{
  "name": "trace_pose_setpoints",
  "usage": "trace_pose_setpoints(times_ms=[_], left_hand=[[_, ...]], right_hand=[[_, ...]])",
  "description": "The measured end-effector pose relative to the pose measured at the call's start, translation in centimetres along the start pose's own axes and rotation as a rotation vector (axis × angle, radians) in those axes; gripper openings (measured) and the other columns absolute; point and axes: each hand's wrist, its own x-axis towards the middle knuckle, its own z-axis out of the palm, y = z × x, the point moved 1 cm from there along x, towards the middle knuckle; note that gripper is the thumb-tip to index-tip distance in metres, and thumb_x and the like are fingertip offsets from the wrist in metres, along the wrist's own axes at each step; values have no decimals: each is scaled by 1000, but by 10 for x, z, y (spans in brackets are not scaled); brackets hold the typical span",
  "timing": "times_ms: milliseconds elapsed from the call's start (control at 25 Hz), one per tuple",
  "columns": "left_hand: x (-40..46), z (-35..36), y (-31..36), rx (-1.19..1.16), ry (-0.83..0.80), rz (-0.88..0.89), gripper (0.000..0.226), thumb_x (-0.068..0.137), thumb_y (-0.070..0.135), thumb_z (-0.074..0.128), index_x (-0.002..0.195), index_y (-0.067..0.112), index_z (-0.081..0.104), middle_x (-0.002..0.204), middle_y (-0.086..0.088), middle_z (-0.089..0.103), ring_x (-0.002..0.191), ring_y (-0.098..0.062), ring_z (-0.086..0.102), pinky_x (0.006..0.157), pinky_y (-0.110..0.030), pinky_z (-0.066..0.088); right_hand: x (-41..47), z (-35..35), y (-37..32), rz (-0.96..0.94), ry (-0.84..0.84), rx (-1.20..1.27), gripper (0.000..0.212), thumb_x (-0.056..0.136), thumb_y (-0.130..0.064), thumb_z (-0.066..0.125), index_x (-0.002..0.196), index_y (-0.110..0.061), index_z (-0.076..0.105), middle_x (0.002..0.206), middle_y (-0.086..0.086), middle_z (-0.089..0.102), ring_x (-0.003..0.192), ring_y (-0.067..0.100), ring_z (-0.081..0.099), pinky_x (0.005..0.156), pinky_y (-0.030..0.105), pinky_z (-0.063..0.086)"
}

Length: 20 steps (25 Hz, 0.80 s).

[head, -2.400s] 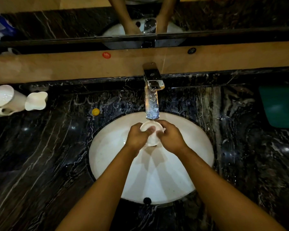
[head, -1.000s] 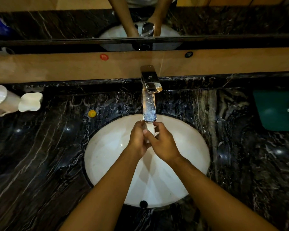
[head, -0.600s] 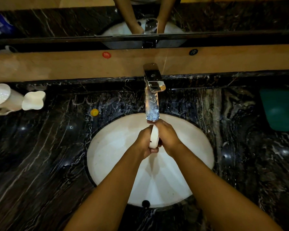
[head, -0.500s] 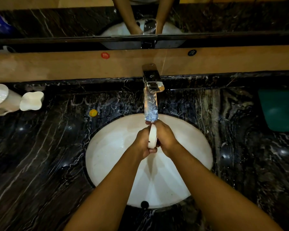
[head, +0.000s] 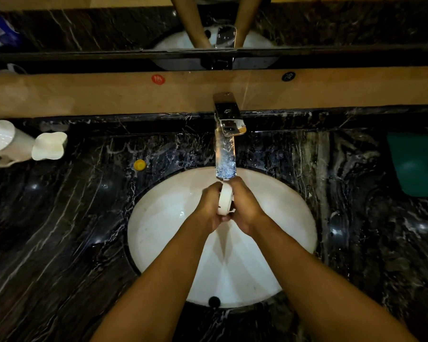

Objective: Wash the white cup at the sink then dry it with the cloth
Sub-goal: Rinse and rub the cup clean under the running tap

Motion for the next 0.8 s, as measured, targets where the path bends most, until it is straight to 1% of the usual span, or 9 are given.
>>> trace_pose_setpoints(times_ms=[160, 240, 320, 360, 400, 520, 600, 680, 800], left_hand=[[-16, 4, -8, -157, 67, 155, 19, 87, 20, 46, 81, 16, 64, 74, -2, 67, 72, -19, 61, 62, -30, 43], [-26, 0, -19, 82, 65, 299, 17, 88, 25, 51, 82, 24, 67, 85, 8, 70, 85, -11, 63, 76, -29, 50], [-30, -10, -28, 367, 50, 472, 14, 95, 20, 60, 93, 33, 65, 111, 2, 65, 102, -1, 59, 89, -17, 45], [-29, -15, -29, 456, 32, 549, 19, 96, 15, 64, 96, 33, 65, 114, -1, 65, 101, 5, 59, 88, -11, 43], [-28, -19, -28, 501, 12, 593, 19, 96, 13, 67, 98, 31, 66, 109, -1, 68, 97, 3, 62, 86, -11, 46], [-27, -26, -20, 519, -13, 608, 12, 94, 11, 72, 91, 22, 67, 87, -2, 70, 85, -19, 68, 82, -33, 57], [-28, -29, -14, 474, -33, 625, 9, 95, 5, 70, 91, 12, 66, 84, -12, 66, 83, -30, 66, 82, -44, 58], [-28, -34, -10, 399, -78, 620, 5, 95, 1, 68, 94, 7, 68, 82, -10, 68, 80, -24, 66, 74, -35, 57], [-30, -41, -10, 292, -154, 556, 15, 94, 1, 69, 101, 12, 74, 89, 4, 78, 88, -15, 74, 77, -22, 57]], right_hand=[[6, 4, 3, -110, 157, 67, 10, 99, -30, 48, 101, -27, 58, 102, 11, 67, 89, 29, 65, 64, 37, 51], [10, 2, -1, -113, 224, 34, 19, 103, -33, 43, 102, -30, 62, 112, 12, 67, 102, 31, 65, 82, 46, 54], [12, 1, -6, -151, 200, -11, 27, 105, -28, 39, 103, -31, 65, 113, 8, 68, 108, 27, 62, 89, 43, 51], [12, 1, -9, -171, 172, -50, 29, 105, -26, 38, 105, -32, 66, 114, 3, 69, 109, 24, 62, 90, 39, 49], [11, 2, -12, -182, 144, -87, 29, 106, -25, 39, 109, -32, 66, 117, 0, 71, 112, 22, 62, 92, 36, 49], [11, -1, -14, -159, 28, -75, 30, 103, -24, 52, 129, -36, 62, 133, -1, 67, 125, 21, 60, 106, 43, 48], [7, -8, -11, -139, -86, -6, 46, 96, -24, 66, 139, -39, 55, 139, -1, 63, 124, 24, 62, 100, 45, 52], [1, -10, -7, -134, -145, 2, 52, 94, -31, 71, 141, -42, 51, 137, 2, 63, 116, 27, 68, 88, 45, 58], [0, -6, -4, -113, -107, -46, 25, 97, -38, 63, 122, -34, 61, 117, 12, 65, 97, 25, 72, 73, 41, 62]])
